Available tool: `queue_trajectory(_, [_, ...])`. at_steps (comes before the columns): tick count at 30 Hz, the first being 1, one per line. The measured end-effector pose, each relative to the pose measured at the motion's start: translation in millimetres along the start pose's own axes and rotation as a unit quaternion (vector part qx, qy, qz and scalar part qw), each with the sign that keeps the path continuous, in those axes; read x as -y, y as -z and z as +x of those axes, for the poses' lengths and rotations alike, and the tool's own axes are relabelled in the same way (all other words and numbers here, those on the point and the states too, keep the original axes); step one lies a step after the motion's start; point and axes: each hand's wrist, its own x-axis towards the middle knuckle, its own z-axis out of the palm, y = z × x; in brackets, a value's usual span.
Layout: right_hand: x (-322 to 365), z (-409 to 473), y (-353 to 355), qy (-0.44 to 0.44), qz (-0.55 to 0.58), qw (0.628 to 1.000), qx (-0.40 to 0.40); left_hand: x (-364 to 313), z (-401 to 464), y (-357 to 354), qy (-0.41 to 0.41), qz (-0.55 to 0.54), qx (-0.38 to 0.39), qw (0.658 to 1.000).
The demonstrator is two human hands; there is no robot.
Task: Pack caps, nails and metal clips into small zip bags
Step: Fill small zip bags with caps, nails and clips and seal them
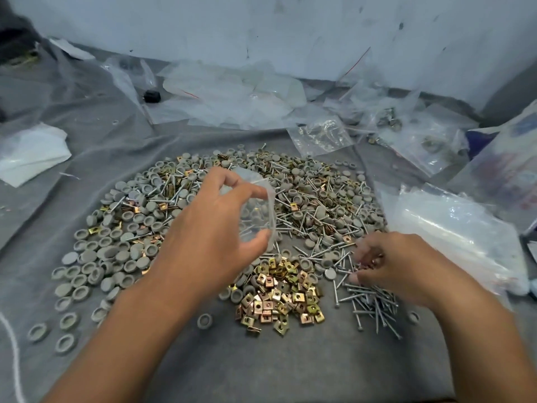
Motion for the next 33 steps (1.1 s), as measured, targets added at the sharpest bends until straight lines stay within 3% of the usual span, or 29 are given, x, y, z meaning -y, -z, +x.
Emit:
queue_trajectory(7, [-2, 5, -9, 0.015, -0.016, 0.999, -0.042, -3, 0, 1, -0.006, 0.004, 0.007, 1.0])
queue_trajectory(14, [-9, 8, -3, 0.039, 0.125, 0.98, -0.149, -6, -1, 0, -0.012, 0.009, 0.011, 1.0])
queue_trajectory(18, [-8, 9, 2, 0.084, 0.217, 0.96, -0.156, -7, -2, -1, -0.008, 0.009, 0.014, 1.0])
queue_trajectory(19, [-4, 8, 3, 0.116, 0.285, 0.94, -0.15, -7, -1, -1, -0.008, 0.009, 0.014, 1.0])
queue_trajectory(21, [15, 1, 5, 0.193, 0.472, 0.855, -0.095, -7, -2, -1, -0.013, 0.012, 0.016, 1.0])
queue_trajectory(23, [36, -5, 1, 0.269, 0.559, 0.782, -0.053, -7, -2, -2, -0.015, 0.008, 0.016, 1.0])
queue_trajectory(26, [68, -12, -11, 0.353, 0.516, 0.775, -0.096, -7, -2, -3, -0.019, 0.006, 0.015, 1.0])
queue_trajectory(30, [91, -14, -26, 0.382, 0.358, 0.819, -0.233, -7, -2, -3, -0.037, -0.009, 0.021, 0.999])
queue_trajectory(33, [96, -10, -31, 0.382, 0.255, 0.838, -0.293, -7, -2, -2, -0.036, -0.029, 0.021, 0.999])
